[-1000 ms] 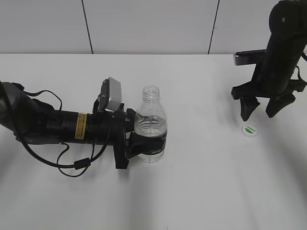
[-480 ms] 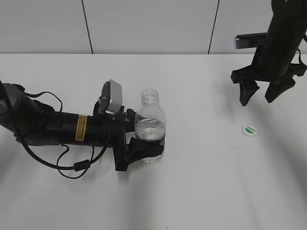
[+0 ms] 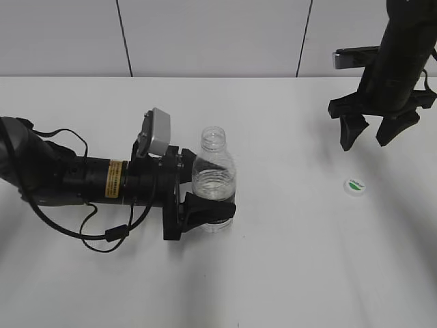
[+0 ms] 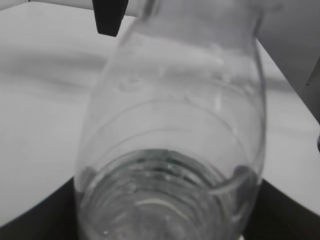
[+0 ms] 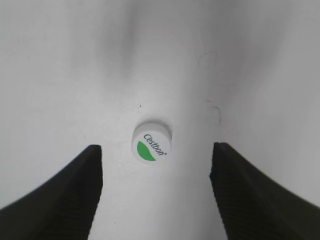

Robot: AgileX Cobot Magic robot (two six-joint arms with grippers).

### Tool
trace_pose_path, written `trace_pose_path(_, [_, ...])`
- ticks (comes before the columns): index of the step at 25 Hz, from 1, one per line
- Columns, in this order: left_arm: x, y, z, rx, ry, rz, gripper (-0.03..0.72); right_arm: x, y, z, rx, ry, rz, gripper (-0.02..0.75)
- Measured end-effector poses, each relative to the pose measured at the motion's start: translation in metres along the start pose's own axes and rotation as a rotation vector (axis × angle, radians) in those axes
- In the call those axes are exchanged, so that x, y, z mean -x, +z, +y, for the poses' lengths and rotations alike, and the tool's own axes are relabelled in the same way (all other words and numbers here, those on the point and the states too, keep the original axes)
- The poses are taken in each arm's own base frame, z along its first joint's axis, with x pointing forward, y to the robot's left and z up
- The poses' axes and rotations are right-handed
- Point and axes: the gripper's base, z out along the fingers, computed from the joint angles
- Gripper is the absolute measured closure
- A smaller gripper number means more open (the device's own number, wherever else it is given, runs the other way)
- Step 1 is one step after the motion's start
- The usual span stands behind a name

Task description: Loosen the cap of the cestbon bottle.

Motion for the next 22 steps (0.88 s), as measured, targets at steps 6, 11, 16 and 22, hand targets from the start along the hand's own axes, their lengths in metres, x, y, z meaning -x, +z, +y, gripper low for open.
trace_pose_path(6, [0.038, -0.009, -0.004, 0.006, 0.077, -0.045, 0.184, 0.000, 0.000, 0.000, 0.000, -0.001, 0.003, 0.217])
trace_pose_path(11, [0.068, -0.017, -0.009, 0.012, 0.140, -0.076, 0.184, -0.002, -0.003, 0.000, 0.001, -0.001, 0.011, 0.217])
trace_pose_path(16, [0.096, -0.026, -0.016, 0.024, 0.179, -0.110, 0.185, -0.001, -0.024, 0.000, -0.003, -0.002, -0.043, 0.217])
trace_pose_path(22, [0.133, -0.040, -0.023, 0.107, 0.199, -0.145, 0.186, -0.005, -0.050, 0.001, -0.006, -0.003, -0.103, 0.217])
